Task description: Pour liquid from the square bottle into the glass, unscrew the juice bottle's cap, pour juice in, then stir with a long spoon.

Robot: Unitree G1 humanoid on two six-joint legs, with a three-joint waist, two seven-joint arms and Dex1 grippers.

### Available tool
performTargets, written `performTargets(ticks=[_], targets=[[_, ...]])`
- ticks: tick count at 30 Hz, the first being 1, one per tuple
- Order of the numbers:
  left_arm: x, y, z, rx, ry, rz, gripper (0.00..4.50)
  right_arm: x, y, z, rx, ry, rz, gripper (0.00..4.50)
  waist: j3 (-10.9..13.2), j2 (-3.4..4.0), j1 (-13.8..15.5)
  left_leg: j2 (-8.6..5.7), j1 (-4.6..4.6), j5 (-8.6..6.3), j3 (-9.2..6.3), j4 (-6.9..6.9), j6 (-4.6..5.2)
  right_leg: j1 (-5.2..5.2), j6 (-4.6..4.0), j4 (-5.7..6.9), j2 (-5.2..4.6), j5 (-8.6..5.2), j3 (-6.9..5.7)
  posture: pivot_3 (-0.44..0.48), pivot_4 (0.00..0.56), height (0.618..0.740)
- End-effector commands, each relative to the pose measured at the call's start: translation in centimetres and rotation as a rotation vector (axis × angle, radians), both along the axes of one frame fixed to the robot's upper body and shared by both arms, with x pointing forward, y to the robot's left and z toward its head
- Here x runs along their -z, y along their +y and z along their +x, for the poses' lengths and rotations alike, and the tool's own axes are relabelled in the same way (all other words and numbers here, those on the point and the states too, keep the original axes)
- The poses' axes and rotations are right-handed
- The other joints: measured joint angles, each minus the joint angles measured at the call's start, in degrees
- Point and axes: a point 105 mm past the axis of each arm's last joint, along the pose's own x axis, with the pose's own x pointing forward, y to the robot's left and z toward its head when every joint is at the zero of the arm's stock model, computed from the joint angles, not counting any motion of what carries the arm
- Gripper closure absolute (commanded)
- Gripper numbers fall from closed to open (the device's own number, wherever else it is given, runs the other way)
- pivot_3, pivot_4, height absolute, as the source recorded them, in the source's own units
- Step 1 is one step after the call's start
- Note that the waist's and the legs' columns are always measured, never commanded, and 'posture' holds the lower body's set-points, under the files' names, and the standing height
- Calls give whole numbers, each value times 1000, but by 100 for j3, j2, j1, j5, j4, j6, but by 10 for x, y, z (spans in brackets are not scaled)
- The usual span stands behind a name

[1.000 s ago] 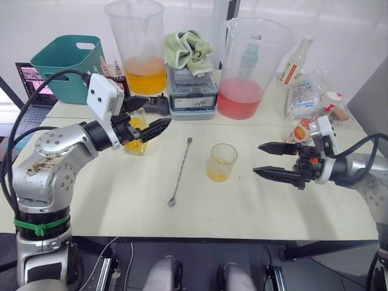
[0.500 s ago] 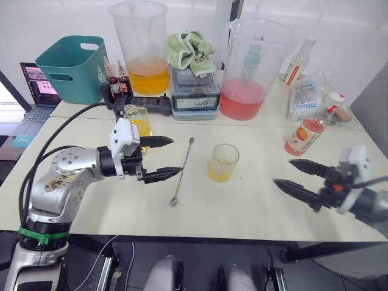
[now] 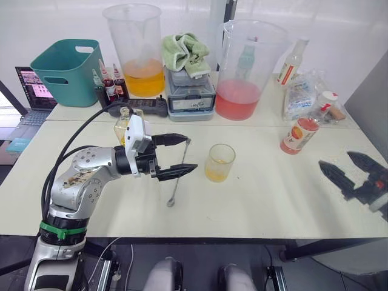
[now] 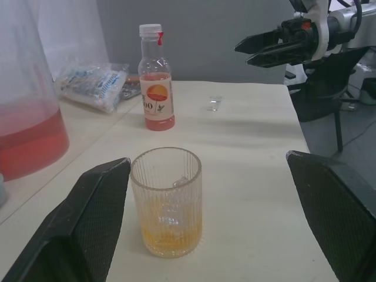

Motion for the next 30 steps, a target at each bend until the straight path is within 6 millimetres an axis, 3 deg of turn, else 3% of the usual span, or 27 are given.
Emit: performTargets(ticks=[1, 5, 12, 26, 30], targets=[[-9, 0, -7, -15, -52, 1, 6, -9, -5, 19, 49, -43, -20, 0, 0, 3, -20, 0, 0, 1, 2, 0, -1, -1, 0, 1, 0, 0, 2, 0, 150, 739], [-13, 7, -12, -72, -62, -13, 6, -26, -13, 56, 105, -115, -34, 0, 1, 7, -57, -1, -1, 17, 4, -4, -27, -4, 0, 2, -1, 0, 2, 0, 150, 739], [-15, 8, -20, -120, -60, -37, 6, -37, -26, 95, 150, -137, -76, 0, 1, 7, -63, -2, -1, 16, 6, -10, -26, -2, 1, 1, -2, 0, -1, 0, 150, 739], [-9, 10, -24, -175, -59, -35, 6, -39, -16, 140, 156, -148, -41, 0, 1, 9, -97, -1, -1, 19, 18, -21, -32, -7, 0, -3, -3, 0, 1, 0, 150, 739], [-6, 9, -24, -179, -64, -23, 0, -37, -19, 144, 180, -147, -25, 1133, 2, 11, -92, -2, -1, 21, 18, -27, -34, -10, 0, -2, -5, 1, 1, 0, 150, 739]])
